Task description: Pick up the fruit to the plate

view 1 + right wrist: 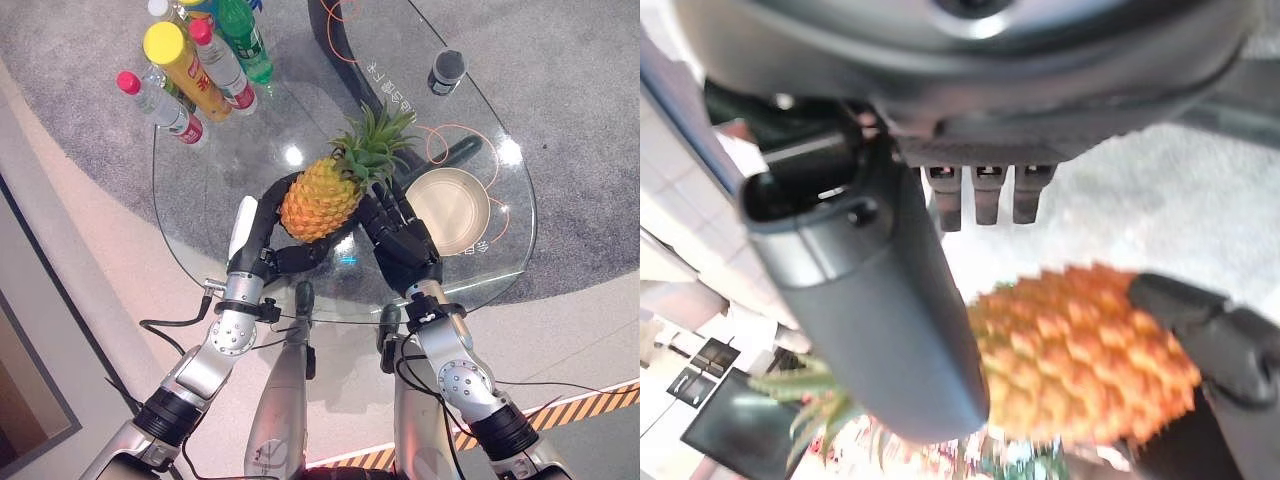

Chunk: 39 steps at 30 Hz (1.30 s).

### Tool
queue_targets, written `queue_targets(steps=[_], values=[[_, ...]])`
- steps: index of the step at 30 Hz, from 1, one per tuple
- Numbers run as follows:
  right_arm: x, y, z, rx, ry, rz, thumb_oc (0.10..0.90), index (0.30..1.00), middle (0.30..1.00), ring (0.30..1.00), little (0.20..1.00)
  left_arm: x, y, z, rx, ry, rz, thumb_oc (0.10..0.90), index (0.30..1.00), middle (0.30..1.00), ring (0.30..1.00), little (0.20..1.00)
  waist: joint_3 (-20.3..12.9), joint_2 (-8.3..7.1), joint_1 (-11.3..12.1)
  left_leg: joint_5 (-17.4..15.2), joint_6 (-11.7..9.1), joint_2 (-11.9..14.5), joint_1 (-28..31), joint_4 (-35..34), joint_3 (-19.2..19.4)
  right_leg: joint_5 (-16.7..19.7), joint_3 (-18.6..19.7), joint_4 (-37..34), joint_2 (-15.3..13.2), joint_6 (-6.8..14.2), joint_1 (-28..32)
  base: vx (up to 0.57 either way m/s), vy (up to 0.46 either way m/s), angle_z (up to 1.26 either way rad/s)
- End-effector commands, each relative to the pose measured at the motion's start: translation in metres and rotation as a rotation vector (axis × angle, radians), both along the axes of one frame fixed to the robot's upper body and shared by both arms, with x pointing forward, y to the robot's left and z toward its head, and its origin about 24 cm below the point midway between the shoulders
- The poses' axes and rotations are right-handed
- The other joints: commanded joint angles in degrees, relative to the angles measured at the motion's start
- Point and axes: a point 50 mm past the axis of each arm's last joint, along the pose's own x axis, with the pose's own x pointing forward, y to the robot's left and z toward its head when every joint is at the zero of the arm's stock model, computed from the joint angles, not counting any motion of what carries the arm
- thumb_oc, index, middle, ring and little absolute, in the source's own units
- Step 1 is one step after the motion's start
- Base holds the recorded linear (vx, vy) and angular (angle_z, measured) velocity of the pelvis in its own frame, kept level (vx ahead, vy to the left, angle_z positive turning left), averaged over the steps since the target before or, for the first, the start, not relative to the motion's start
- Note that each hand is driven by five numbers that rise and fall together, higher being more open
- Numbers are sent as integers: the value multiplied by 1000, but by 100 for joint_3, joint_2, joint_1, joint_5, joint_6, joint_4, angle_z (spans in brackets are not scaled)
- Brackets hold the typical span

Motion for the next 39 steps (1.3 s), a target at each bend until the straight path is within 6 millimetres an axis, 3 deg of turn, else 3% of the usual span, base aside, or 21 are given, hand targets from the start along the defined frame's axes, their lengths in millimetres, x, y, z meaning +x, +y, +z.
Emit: queue_targets(steps=[1, 10, 19, 24, 28, 34, 39], values=[[-6, 21, 51, 55, -291, 154, 800, 900, 900, 900, 900, -17, -21, 70, 22, -335, -187, 100, 300, 300, 300, 200, -101, -157, -36, -715, 352, -459, -28, 1117, 81, 1479, -323, -1733, 55, 52, 634, 14, 1, 3], [-8, 19, 70, -14, -453, 206, 800, 900, 900, 900, 900, -7, -19, 55, 123, -185, -230, 100, 300, 300, 300, 200, -101, -148, -73, -735, 342, -439, -9, 1153, 123, 1496, -295, -1754, 52, 80, 660, 0, 0, 0], [-2, 9, 73, -90, -479, 144, 800, 900, 900, 900, 900, -1, -21, 46, 216, -116, -270, 100, 300, 300, 300, 200, -101, -152, -95, -771, 335, -420, -51, 1233, 131, 1495, -314, -1719, 21, 98, 619, 0, 0, 0], [1, -3, 77, -57, -506, 97, 800, 900, 900, 900, 900, 1, -23, 38, 272, -47, -310, 100, 300, 300, 300, 200, -101, -159, -116, -790, 336, -414, -48, 1266, 140, 1499, -322, -1712, 5, 112, 623, 0, 0, 0], [0, -13, 87, 76, -596, 101, 800, 900, 900, 900, 900, 3, -22, 33, 289, 5, -328, 100, 300, 300, 300, 200, -101, -154, -115, -816, 341, -399, -56, 1300, 162, 1504, -353, -1705, -24, 136, 623, 0, 0, 0], [-7, -13, 98, 205, -724, 165, 800, 900, 900, 900, 900, 4, -20, 28, 293, 20, -327, 100, 300, 300, 300, 200, -101, -121, -102, -847, 348, -416, -57, 1311, 140, 1501, -362, -1695, -36, 156, 612, 0, 0, 0], [-4, -16, 99, 224, -703, 115, 800, 900, 900, 900, 900, 4, -20, 28, 310, 16, -331, 100, 300, 300, 300, 200, -101, -94, -107, -840, 355, -431, -92, 1286, 156, 1524, -358, -1711, -42, 168, 556, 0, 0, 0]])
